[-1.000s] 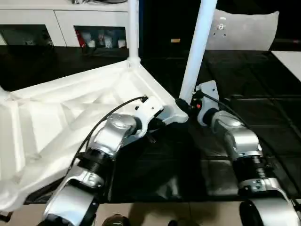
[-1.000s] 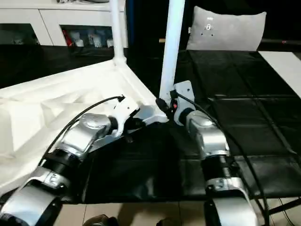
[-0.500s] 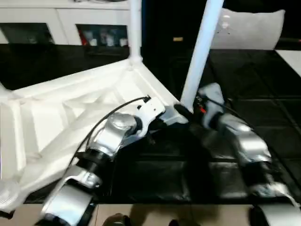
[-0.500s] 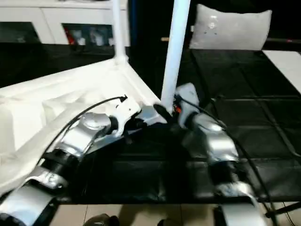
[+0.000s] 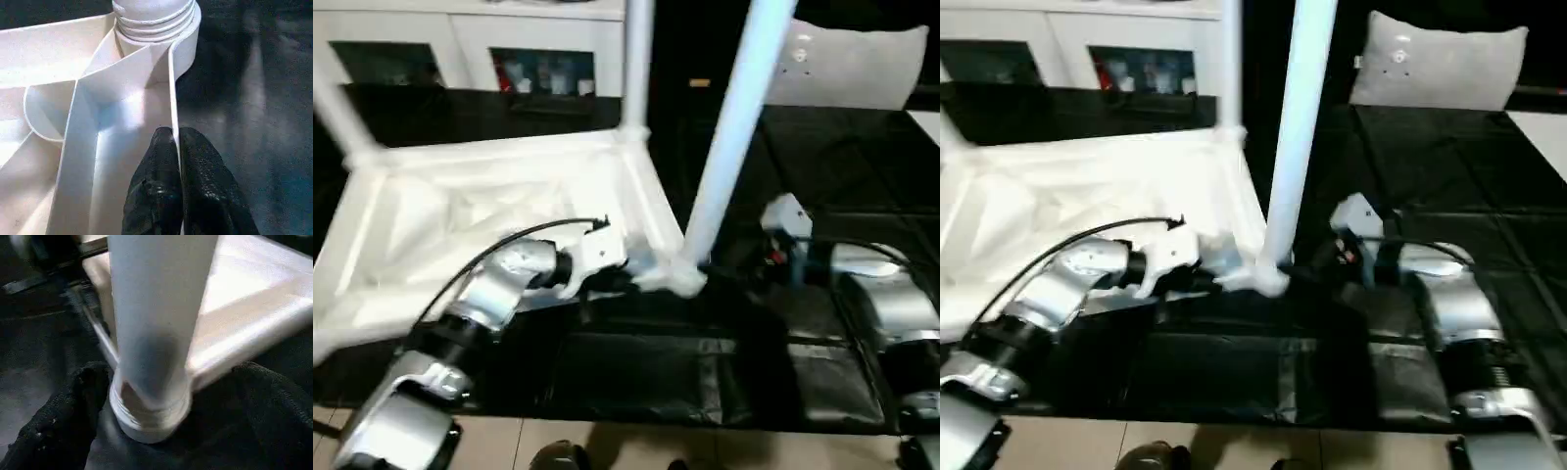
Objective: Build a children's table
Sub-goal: Rotate leg to tighten
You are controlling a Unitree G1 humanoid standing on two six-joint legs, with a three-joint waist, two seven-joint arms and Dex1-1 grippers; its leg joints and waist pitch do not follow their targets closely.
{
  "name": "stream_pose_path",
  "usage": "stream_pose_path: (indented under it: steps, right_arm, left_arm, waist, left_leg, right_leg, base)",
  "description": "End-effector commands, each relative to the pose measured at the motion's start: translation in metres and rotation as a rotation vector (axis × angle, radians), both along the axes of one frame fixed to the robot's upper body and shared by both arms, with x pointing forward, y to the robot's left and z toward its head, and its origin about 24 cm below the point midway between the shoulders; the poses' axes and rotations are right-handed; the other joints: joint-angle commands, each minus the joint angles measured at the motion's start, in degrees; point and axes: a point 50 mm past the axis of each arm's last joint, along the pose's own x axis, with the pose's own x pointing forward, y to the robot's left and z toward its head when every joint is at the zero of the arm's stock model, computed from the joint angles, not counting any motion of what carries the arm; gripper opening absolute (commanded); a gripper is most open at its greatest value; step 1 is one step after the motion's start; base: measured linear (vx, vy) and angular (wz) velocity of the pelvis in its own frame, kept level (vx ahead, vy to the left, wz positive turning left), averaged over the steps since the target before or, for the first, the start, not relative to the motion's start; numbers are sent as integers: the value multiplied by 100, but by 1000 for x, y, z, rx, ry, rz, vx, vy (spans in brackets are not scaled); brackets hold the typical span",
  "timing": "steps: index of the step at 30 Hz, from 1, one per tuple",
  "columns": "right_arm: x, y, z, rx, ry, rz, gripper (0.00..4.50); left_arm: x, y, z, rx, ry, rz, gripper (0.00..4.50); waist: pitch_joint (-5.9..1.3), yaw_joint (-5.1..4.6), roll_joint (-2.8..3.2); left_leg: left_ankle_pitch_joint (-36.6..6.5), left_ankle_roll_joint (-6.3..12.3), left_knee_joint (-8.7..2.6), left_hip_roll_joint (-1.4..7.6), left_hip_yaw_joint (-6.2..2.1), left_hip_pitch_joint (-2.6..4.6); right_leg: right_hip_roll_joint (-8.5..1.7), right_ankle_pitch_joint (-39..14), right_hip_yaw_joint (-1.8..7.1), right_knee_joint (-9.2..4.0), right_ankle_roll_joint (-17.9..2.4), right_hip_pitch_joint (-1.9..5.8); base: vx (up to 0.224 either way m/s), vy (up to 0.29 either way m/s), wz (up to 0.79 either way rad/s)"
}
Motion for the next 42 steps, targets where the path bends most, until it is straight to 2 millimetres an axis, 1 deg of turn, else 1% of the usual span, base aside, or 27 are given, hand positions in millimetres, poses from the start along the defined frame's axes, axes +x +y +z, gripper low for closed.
stream_pose_path:
  steps: [1, 3, 4, 7, 8, 10, 11, 12, 14, 15, 16, 17, 19, 22, 23, 26, 29, 30, 32, 34, 36, 37, 38, 39, 40, 41, 42]
  right_arm:
    - [-3, 0, 3, -12, 0, 52, 440]
    - [-4, -1, 3, -7, 11, 69, 440]
    - [-5, 0, 3, 4, 23, 87, 425]
    - [-6, 0, 3, 12, 31, 104, 402]
    - [-7, 0, 3, 18, 43, 118, 382]
    - [-9, 1, 2, 20, 49, 132, 382]
    - [-11, 2, 1, 26, 64, 153, 359]
    - [-12, 2, 0, 28, 70, 162, 359]
    - [-16, 3, -1, 36, 97, 194, 335]
    - [-16, 3, -1, 37, 100, 197, 335]
    - [-16, 3, -1, 37, 100, 197, 323]
    - [-16, 3, -1, 38, 102, 200, 323]
    - [-17, 4, -1, 40, 108, 202, 298]
    - [-17, 4, -2, 45, 118, 205, 282]
    - [-17, 5, -4, 52, 130, 211, 256]
    - [-19, 6, -5, 56, 141, 219, 248]
    - [-19, 7, -5, 57, 148, 224, 211]
    - [-21, 9, -5, 65, 158, 228, 211]
    - [-22, 10, -5, 70, 165, 231, 203]
    - [-23, 15, -7, 99, 179, 200, 195]
    - [-23, 17, -7, 104, 181, 189, 194]
    - [-23, 17, -8, 107, 182, 182, 193]
    - [-15, 25, -12, 118, 199, 52, 193]
    - [-15, 25, -12, 118, 199, 52, 193]
    - [-9, 29, -15, 107, 193, -31, 193]
    - [0, 34, -20, 88, 198, -150, 193]
    - [0, 34, -20, 88, 198, -150, 193]
  left_arm:
    - [-13, -9, -6, 22, 35, -127, 0]
    - [-16, -8, -6, 20, 51, -161, 0]
    - [-18, -8, -6, 21, 57, -181, 0]
    - [-19, -8, -6, 24, 62, -197, 0]
    - [-19, -7, -5, 26, 62, -206, 0]
    - [-20, -6, -5, 27, 63, -214, 0]
    - [-20, -6, -5, 30, 61, -219, 0]
    - [-20, -5, -5, 31, 60, -220, 0]
    - [-19, -4, -4, 36, 61, -223, 0]
    - [-19, -4, -4, 37, 61, -223, 0]
    - [-19, -4, -4, 37, 61, -223, 0]
    - [-19, -4, -4, 37, 61, -223, 0]
    - [-19, -4, -4, 38, 62, -225, 0]
    - [-19, -4, -5, 40, 60, -224, 0]
    - [-19, -4, -6, 43, 58, -221, 0]
    - [-19, -4, -6, 44, 57, -216, 0]
    - [-18, -4, -6, 44, 56, -215, 0]
    - [-17, -4, -7, 46, 55, -208, 0]
    - [-17, -3, -7, 47, 55, -204, 0]
    - [-13, -7, -7, 16, 56, -143, 0]
    - [-11, -9, -6, 3, 56, -126, 0]
    - [-11, -10, -6, -4, 57, -116, 0]
    - [-6, -22, -1, -75, 64, -42, 0]
    - [-6, -22, -1, -75, 64, -42, 0]
    - [-4, -28, 0, -98, 64, -13, 0]
    - [0, -35, 1, -115, 57, 34, 0]
    - [0, -35, 1, -115, 57, 34, 0]
  waist:
    - [-416, 2, -36]
    - [-418, 8, -33]
    - [-413, 11, -52]
    - [-405, 38, -49]
    - [-406, 45, -54]
    - [-410, 50, -50]
    - [-415, 54, -50]
    - [-418, 60, -48]
    - [-427, 90, -55]
    - [-433, 101, -54]
    - [-426, 105, -51]
    - [-425, 109, -54]
    - [-422, 110, -53]
    - [-428, 111, -58]
    - [-431, 111, -56]
    - [-438, 113, -56]
    - [-439, 118, -57]
    - [-437, 116, -41]
    - [-443, 126, -51]
    - [-440, 134, -46]
    - [-430, 129, -52]
    - [-410, 124, -50]
    - [-393, 109, -39]
    - [-379, 93, -41]
    - [-375, 71, -52]
    - [-369, 39, -45]
    - [-360, 6, -52]
  left_leg:
    - [-685, 621, -373, 576, -230, 153]
    - [-723, 566, -380, 582, -234, 152]
    - [-740, 549, -381, 578, -226, 166]
    - [-822, 512, -387, 574, -225, 164]
    - [-806, 502, -384, 568, -226, 160]
    - [-785, 498, -383, 571, -229, 157]
    - [-733, 509, -383, 570, -230, 160]
    - [-724, 527, -379, 570, -228, 162]
    - [-645, 577, -364, 563, -223, 155]
    - [-615, 591, -361, 567, -224, 154]
    - [-609, 597, -365, 573, -226, 154]
    - [-635, 590, -368, 572, -229, 154]
    - [-694, 551, -371, 572, -230, 160]
    - [-713, 515, -374, 570, -230, 162]
    - [-675, 523, -370, 570, -228, 162]
    - [-624, 549, -363, 568, -229, 153]
    - [-618, 548, -362, 565, -229, 156]
    - [-627, 542, -360, 564, -228, 155]
    - [-588, 550, -359, 567, -231, 157]
    - [-585, 562, -361, 571, -230, 164]
    - [-658, 529, -369, 569, -231, 161]
    - [-788, 465, -381, 570, -229, 167]
    - [-917, 381, -397, 569, -232, 181]
    - [-981, 324, -410, 565, -234, 187]
    - [-1134, 181, -432, 563, -261, 201]
    - [-1213, 82, -445, 546, -275, 188]
    - [-1271, 27, -462, 538, -286, 183]
  right_leg:
    - [-639, -331, 295, -352, -1573, 265]
    - [-642, -403, 296, -351, -1576, 266]
    - [-630, -447, 298, -356, -1563, 255]
    - [-637, -643, 302, -378, -1516, 251]
    - [-637, -665, 305, -378, -1500, 253]
    - [-645, -672, 304, -380, -1484, 256]
    - [-625, -602, 298, -367, -1475, 249]
    - [-626, -577, 299, -368, -1477, 250]
    - [-625, -449, 299, -352, -1488, 255]
    - [-629, -406, 299, -345, -1489, 256]
    - [-625, -400, 298, -344, -1486, 247]
    - [-631, -448, 294, -345, -1482, 245]
    - [-634, -572, 294, -362, -1470, 244]
    - [-632, -637, 294, -368, -1460, 250]
    - [-630, -572, 295, -359, -1464, 247]
    - [-629, -480, 290, -345, -1481, 253]
    - [-627, -505, 289, -348, -1471, 250]
    - [-630, -515, 292, -352, -1470, 248]
    - [-622, -440, 292, -343, -1459, 257]
    - [-621, -422, 290, -342, -1468, 247]
    - [-633, -554, 290, -362, -1465, 248]
    - [-637, -783, 295, -390, -1431, 240]
    - [-640, -1019, 299, -418, -1414, 231]
    - [-629, -1162, 298, -433, -1400, 223]
    - [-657, -1510, 304, -462, -1322, 229]
    - [-663, -1750, 304, -480, -1242, 237]
    - [-655, -1855, 296, -491, -1203, 230]
  base:
    - [0, 0, 0]
    - [0, 0, 0]
    - [0, 0, 0]
    - [0, 0, 0]
    - [0, 0, 0]
    - [0, 0, 0]
    - [0, 0, 0]
    - [0, 0, 0]
    - [0, 0, 0]
    - [0, 0, 0]
    - [0, 0, 0]
    - [0, 0, 0]
    - [0, 0, 0]
    - [0, 0, 0]
    - [0, 0, 0]
    - [0, 0, 0]
    - [0, 0, 0]
    - [0, 0, 0]
    - [0, 0, 0]
    - [0, 0, 0]
    - [0, 0, 0]
    - [0, 0, 0]
    - [0, 0, 0]
    - [0, 0, 0]
    - [0, 0, 0]
    - [0, 0, 0]
    - [0, 0, 0]
